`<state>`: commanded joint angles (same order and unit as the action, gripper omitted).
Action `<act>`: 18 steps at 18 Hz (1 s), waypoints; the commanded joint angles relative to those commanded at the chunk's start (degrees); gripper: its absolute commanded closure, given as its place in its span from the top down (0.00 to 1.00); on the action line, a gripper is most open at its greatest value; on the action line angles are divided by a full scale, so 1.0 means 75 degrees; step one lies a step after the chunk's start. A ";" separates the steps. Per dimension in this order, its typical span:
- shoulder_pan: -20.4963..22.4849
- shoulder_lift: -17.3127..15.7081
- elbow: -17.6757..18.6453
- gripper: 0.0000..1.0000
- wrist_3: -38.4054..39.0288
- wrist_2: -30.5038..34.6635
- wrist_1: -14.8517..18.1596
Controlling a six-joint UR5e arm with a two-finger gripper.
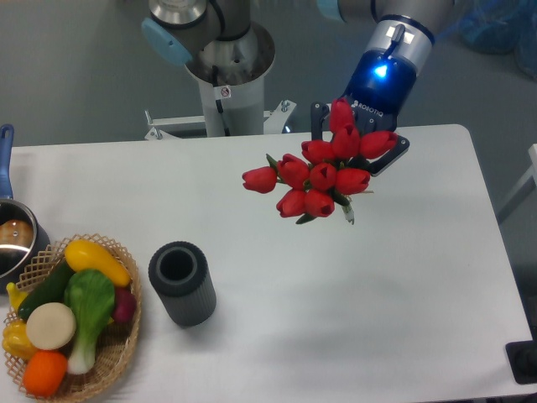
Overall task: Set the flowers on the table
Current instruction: 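Hold the red tulip bunch in the gripper above the table, then lower the held tulips toward the table beside the black vase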
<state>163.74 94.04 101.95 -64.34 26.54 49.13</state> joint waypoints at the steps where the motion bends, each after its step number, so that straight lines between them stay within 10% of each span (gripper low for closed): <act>1: -0.0012 -0.0023 0.0035 0.35 -0.0011 0.0012 0.0000; 18: -0.0304 -0.0586 0.0316 0.35 -0.0035 0.2564 0.0082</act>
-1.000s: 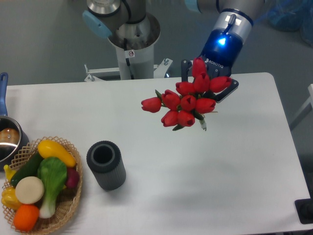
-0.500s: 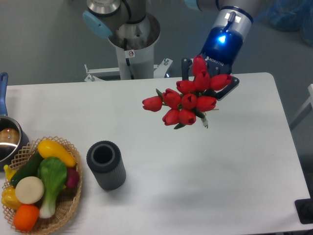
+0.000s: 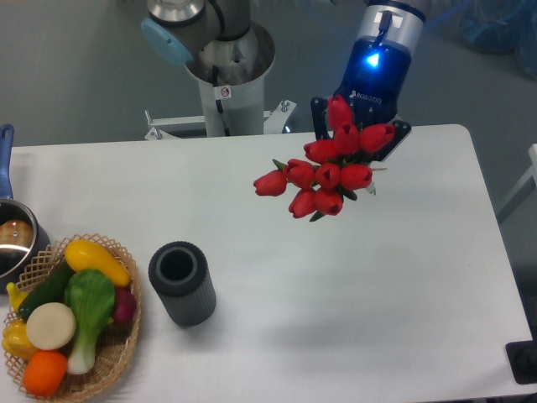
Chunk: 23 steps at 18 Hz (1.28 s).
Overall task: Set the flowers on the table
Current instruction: 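Lower the held tulips toward the table beside the black vase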
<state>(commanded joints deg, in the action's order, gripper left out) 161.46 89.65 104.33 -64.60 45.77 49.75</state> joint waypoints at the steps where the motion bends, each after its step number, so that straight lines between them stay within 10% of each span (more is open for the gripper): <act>1: -0.0093 0.0000 0.0023 0.35 -0.0035 0.0292 0.0012; 23: -0.1734 0.1581 0.0176 0.35 -0.0750 0.4713 0.0012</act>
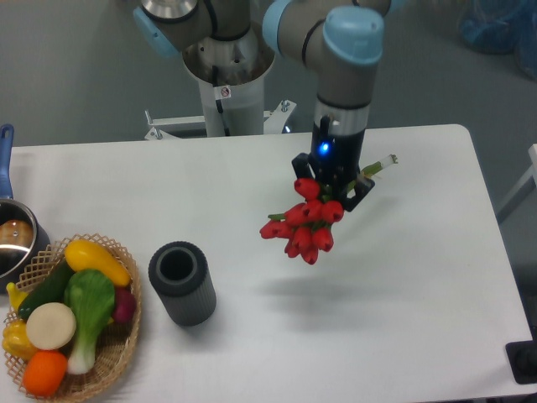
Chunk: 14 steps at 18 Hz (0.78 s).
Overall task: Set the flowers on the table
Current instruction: 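Lower the held tulips toward the table beside the black vase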
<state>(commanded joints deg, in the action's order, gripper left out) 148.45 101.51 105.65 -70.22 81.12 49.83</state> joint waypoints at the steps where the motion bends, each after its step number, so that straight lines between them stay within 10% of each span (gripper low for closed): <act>1: -0.0024 0.0117 0.0000 0.35 0.0000 0.0012 -0.0012; 14: -0.0071 0.1219 -0.0293 0.35 -0.0199 -0.0011 -0.0070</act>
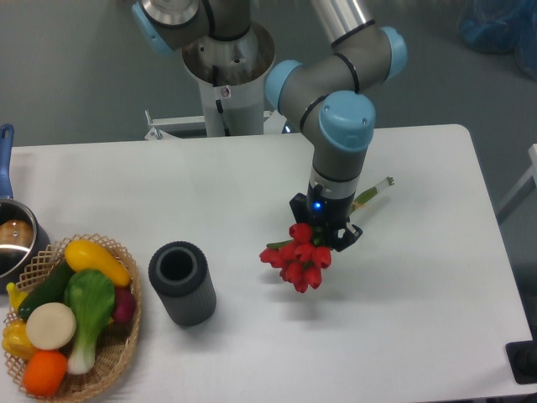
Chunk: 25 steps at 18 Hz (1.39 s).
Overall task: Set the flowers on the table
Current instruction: 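Lower the held tulips toward the table beside the black vase, then lower the tulips further until the blooms rest on the table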
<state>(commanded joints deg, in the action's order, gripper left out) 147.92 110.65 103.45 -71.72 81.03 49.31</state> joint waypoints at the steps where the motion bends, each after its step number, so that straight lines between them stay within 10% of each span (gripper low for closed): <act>1: 0.0000 0.0070 -0.0023 0.35 -0.0012 0.0000 -0.0012; 25: -0.0059 0.0704 -0.0492 0.54 -0.0023 0.0000 -0.0047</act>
<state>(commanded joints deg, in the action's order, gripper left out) 147.48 115.93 99.76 -71.89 81.04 48.96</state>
